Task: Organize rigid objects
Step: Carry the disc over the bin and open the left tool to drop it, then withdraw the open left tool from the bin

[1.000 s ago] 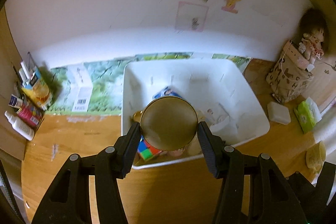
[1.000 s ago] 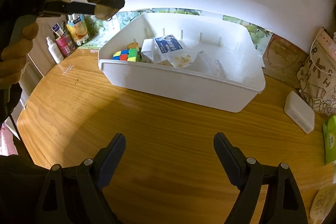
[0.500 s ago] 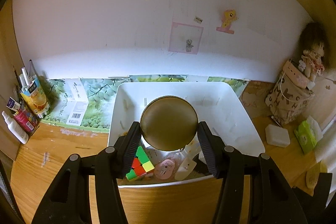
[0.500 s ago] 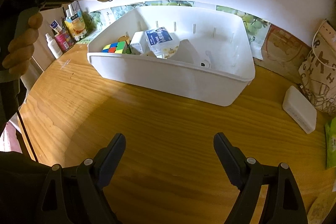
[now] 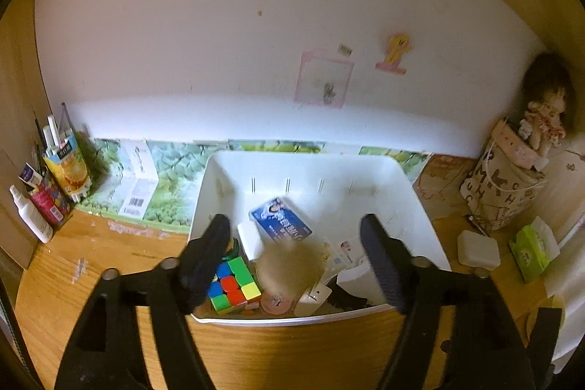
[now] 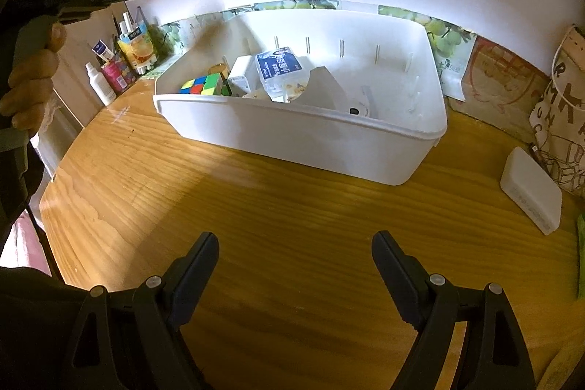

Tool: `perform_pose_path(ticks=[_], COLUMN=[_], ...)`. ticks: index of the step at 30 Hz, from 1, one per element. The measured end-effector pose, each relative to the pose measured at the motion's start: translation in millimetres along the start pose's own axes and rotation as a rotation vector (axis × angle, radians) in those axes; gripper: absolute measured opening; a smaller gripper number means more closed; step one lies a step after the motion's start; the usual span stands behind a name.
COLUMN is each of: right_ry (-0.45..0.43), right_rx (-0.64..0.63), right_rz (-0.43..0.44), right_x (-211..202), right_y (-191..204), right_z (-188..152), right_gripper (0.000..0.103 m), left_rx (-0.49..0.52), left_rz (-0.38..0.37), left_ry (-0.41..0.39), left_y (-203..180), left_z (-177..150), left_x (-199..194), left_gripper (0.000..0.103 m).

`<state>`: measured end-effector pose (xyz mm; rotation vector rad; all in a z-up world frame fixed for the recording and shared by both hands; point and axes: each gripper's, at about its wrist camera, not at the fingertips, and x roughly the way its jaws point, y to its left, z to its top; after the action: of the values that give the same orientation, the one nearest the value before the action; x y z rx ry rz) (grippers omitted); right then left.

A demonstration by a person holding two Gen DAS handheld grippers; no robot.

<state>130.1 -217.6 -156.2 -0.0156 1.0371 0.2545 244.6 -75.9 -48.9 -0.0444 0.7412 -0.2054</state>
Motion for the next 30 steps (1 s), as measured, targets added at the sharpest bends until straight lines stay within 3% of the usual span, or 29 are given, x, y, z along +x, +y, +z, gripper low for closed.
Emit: perform_pose_path(ticks=[5,13,22,30], right_ry=[-0.011,-0.026,-0.038,-0.009], right_rx=[-0.003,-0.007,0.157,0.299], right_rz=[-0.022,-0.072,-0.11,-0.124], right_x=[-5,-18,-43,-68], right_y=[10,33,43,43], right_z=[0,-3,-3,-3], right_gripper=[0.086,0.086,0.086,0.088], left_rx=[-0.028,-0.08,-0.158,-0.171], left_rz=[-0.032,-0.039,-0.028,0.001], left_ry=[-0.045,-0.034,0.074,0.238], left_y=[10,38,74,85], left_z=[0,-11,-32,-59], left_x=[-18,-39,-53,-58], left_gripper=[0.082,0.084,0.084,0.084])
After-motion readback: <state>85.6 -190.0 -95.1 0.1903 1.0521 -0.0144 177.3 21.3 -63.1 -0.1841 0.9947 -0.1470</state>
